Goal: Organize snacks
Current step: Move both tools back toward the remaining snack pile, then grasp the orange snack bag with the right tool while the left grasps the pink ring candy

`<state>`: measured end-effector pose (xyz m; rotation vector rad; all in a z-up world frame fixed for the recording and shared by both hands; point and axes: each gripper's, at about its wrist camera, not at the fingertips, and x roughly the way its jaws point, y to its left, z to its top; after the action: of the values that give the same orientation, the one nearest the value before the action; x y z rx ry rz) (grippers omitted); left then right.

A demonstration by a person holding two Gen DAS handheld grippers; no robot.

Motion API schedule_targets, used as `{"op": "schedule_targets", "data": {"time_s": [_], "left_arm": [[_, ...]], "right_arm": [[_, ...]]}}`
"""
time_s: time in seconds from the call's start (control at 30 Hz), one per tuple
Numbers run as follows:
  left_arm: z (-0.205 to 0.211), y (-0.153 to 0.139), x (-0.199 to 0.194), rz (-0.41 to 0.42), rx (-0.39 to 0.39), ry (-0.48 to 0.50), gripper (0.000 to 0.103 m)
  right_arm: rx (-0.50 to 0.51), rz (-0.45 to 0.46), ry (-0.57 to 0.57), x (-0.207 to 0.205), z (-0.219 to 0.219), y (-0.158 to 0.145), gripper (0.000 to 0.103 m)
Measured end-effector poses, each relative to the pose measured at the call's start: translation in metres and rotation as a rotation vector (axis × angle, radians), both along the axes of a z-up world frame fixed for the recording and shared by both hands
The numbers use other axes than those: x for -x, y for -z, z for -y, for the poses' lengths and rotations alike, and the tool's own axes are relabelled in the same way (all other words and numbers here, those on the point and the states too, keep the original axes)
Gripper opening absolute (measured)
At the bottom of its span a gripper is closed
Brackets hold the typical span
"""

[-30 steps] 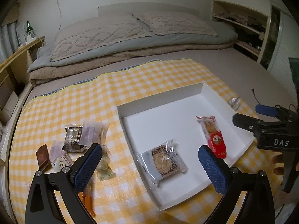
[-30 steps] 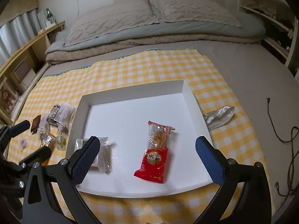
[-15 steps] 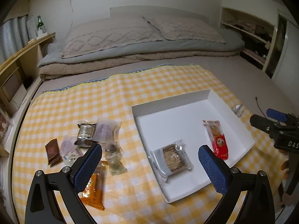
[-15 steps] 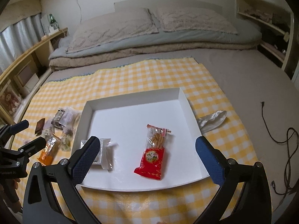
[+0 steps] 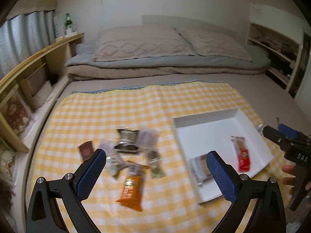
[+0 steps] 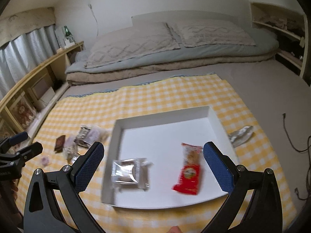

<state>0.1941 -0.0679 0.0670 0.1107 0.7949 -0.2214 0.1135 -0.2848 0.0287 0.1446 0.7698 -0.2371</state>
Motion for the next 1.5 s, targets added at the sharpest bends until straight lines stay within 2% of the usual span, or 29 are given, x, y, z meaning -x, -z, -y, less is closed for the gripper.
{"op": "schedule_targets", "data": {"time_s": [0.2, 0.33, 0.6, 0.8, 0.97, 1.07, 1.17, 1.4, 1.5], "left_arm": [[-0.047, 0.000, 0.006, -0.004, -0.047, -0.098, 0.103], [-0.075, 0.006, 0.002, -0.027, -0.072, -0.162, 0.103], [-0.131, 0.022, -0.023, -0.082, -0.035, -0.304, 0.103], [-0.171, 0.053, -0.054, -0.126, -0.017, -0.405, 0.103], [-0.189, 0.094, -0.089, -0.242, 0.007, -0.467, 0.103], [-0.196, 0.118, -0.114, -0.324, 0.035, -0.516, 0.103], [-0.201, 0.142, -0.136, -0.401, 0.078, -0.567, 0.103], [-0.195, 0.183, -0.163, -0.502, 0.019, -0.610, 0.103], [-0.199, 0.191, -0.170, -0.515, 0.014, -0.638, 0.095]], "right_arm": [[-0.039, -0.024, -0.060, -0.019, -0.035, 0.012, 0.103], [-0.080, -0.083, -0.108, -0.034, -0.065, 0.030, 0.103], [-0.175, -0.204, -0.144, -0.065, -0.120, 0.065, 0.103], [-0.193, -0.324, -0.178, -0.090, -0.169, 0.104, 0.103], [-0.211, -0.420, -0.219, -0.105, -0.196, 0.136, 0.102], [-0.267, -0.477, -0.196, -0.113, -0.200, 0.156, 0.099], [-0.342, -0.538, -0.126, -0.122, -0.197, 0.178, 0.095], [-0.386, -0.620, -0.022, -0.133, -0.194, 0.212, 0.075], [-0.350, -0.621, -0.024, -0.132, -0.197, 0.215, 0.069]]}}
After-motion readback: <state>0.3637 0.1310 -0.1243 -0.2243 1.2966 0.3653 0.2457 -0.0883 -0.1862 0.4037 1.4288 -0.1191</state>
